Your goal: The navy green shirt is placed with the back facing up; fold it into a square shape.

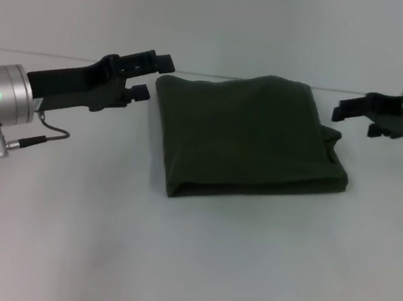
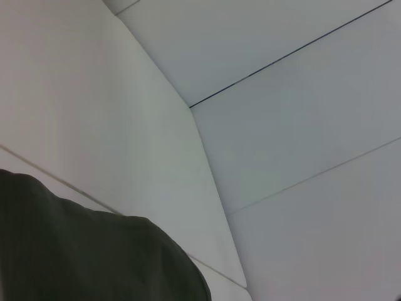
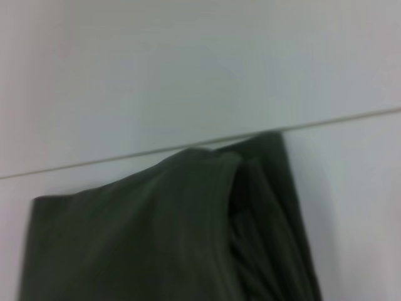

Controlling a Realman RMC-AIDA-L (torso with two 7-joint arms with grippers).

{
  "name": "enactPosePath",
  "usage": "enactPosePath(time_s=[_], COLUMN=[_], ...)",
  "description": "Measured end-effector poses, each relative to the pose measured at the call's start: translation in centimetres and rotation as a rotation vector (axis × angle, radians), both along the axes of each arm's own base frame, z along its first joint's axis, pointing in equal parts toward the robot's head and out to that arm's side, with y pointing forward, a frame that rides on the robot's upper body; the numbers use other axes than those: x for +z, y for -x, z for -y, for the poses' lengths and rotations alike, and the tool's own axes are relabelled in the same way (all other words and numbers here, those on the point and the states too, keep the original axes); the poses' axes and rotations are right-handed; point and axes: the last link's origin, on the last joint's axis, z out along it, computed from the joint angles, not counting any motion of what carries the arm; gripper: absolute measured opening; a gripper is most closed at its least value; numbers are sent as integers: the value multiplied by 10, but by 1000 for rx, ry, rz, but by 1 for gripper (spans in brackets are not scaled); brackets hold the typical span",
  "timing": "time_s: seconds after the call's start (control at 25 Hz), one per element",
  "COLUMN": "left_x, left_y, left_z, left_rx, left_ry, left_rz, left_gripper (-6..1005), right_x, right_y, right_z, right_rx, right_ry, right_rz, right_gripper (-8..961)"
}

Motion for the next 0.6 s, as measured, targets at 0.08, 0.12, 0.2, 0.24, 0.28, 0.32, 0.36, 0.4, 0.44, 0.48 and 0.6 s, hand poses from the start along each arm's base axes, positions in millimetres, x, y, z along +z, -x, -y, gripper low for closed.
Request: enactPosePath(time_s=[0.08, 0.12, 0.2, 0.24, 0.28, 0.32, 0.36, 0.4, 0.44, 0.48, 0.6], left_x=[0, 0, -3, -5, -7, -9, -10, -12, -15, -18, -29], left_y=[-1, -1, -2, -1, -1, 1, 3, 5, 6, 8, 12], left_z=[-1, 0, 2, 4, 6, 9, 12, 16, 19, 23, 31], left_rx=[-3, -7, -22, -27, -23, -13, -2, 9, 21, 43, 111], left_ry=[2, 8, 41, 71, 88, 109, 125, 144, 163, 193, 269], left_rz=[-4, -9, -29, -40, -42, -40, -34, -24, -13, 7, 51], left_gripper=[935, 935, 935, 935, 935, 936, 936, 936, 936, 936, 937], right_x=[8, 11, 18, 22, 26, 30, 34, 41, 45, 51, 71], right_y=[-1, -1, -5, -9, -12, -17, -20, -26, -30, -37, -62], right_z=[9, 14, 25, 32, 39, 45, 52, 61, 69, 78, 105], right_rx=[9, 17, 40, 64, 90, 110, 138, 174, 199, 224, 263], right_ry=[27, 45, 70, 69, 58, 36, 9, -40, -75, -123, -263], right_rz=[-22, -30, -59, -96, -157, -213, -289, -388, -467, -552, -728], right_gripper=[857, 857, 857, 857, 857, 857, 857, 857, 857, 857, 857])
